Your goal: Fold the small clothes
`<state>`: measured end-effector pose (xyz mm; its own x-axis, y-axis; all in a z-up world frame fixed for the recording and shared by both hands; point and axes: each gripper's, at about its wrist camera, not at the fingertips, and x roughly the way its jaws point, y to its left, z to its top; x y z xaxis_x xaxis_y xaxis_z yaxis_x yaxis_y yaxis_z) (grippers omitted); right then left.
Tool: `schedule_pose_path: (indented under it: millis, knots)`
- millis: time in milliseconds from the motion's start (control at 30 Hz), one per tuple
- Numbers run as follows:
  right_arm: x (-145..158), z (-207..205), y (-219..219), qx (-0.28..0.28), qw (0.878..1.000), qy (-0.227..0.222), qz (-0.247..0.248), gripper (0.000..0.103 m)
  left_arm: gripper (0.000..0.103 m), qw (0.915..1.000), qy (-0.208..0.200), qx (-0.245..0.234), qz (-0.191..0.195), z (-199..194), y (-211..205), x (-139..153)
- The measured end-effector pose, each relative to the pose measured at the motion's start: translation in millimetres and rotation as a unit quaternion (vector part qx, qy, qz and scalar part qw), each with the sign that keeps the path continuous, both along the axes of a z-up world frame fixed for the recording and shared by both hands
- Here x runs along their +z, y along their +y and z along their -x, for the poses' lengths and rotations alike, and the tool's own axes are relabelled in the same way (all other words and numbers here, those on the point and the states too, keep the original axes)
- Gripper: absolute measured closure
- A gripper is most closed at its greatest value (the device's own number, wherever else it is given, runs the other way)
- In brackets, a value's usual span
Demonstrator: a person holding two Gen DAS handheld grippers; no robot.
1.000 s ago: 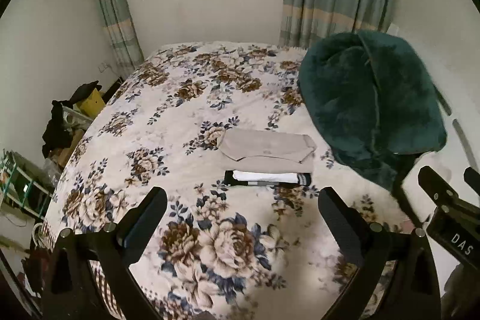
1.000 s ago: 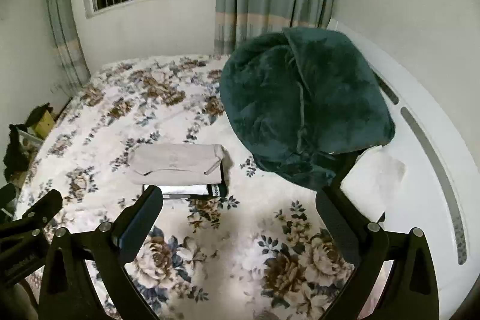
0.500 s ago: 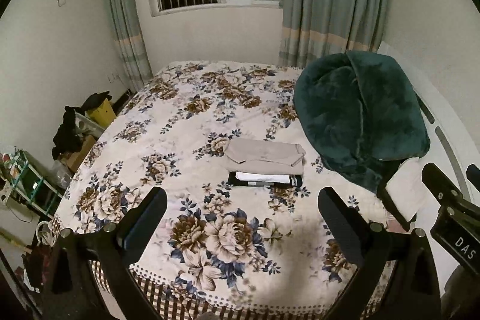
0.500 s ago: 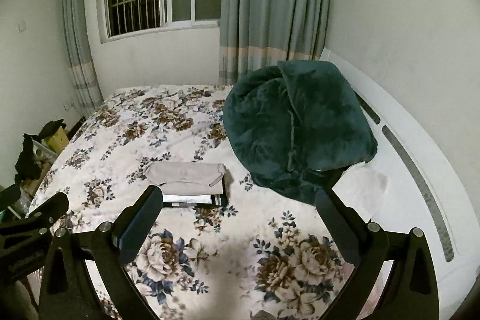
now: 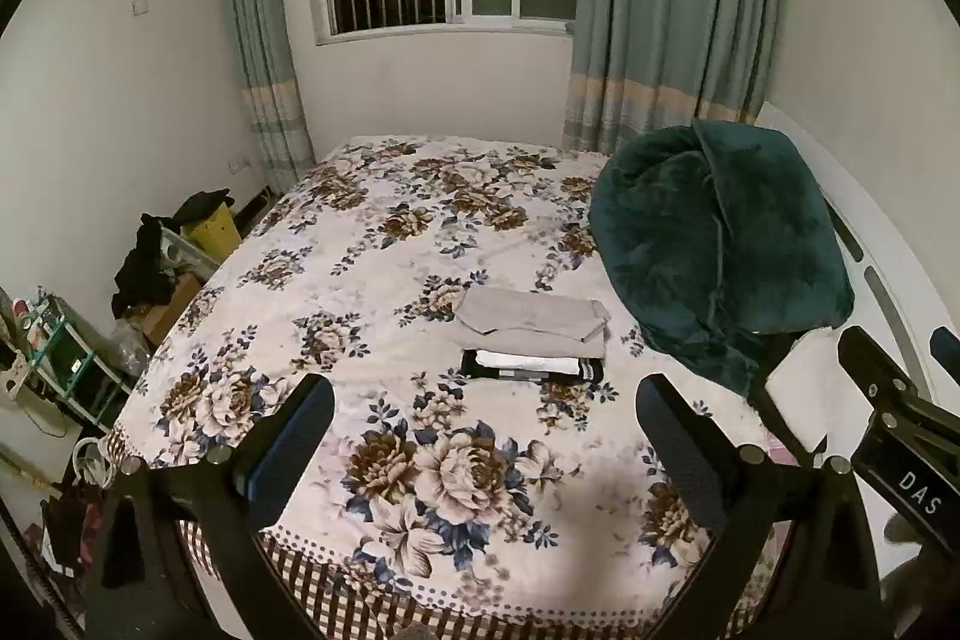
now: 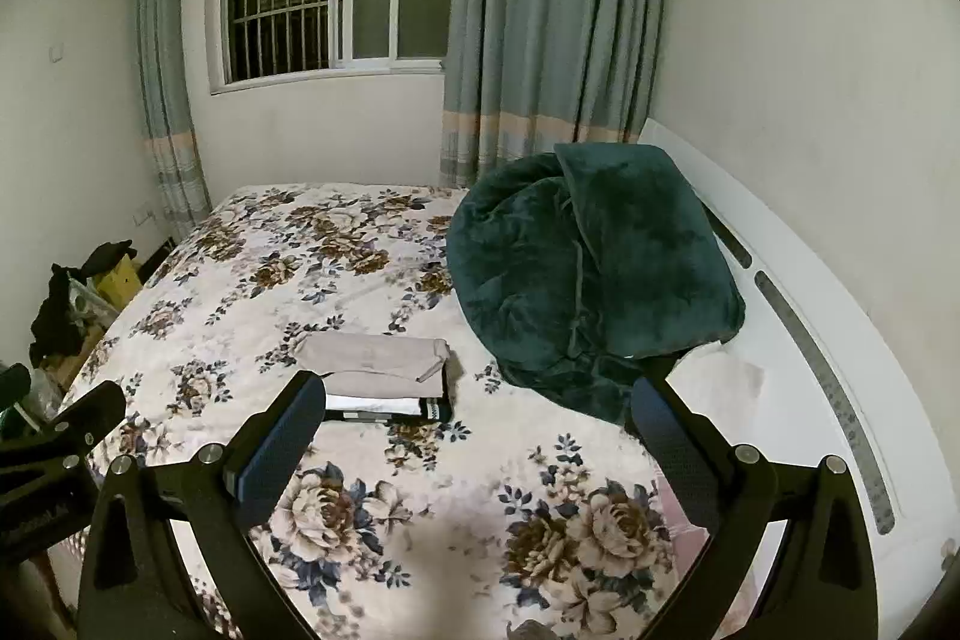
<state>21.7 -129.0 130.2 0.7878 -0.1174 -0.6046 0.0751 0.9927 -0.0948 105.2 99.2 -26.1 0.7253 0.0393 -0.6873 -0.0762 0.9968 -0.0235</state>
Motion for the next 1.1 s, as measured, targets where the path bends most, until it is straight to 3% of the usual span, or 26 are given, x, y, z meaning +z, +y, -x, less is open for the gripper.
schedule_pose_path:
  millis: [1100]
  knots:
    - [3.1,-14.5,7.0,0.044,0.999,-0.001,-0.012,0.0,0.0,0.9997,-0.014,0.018,-0.007,2.2,6.5,15.6]
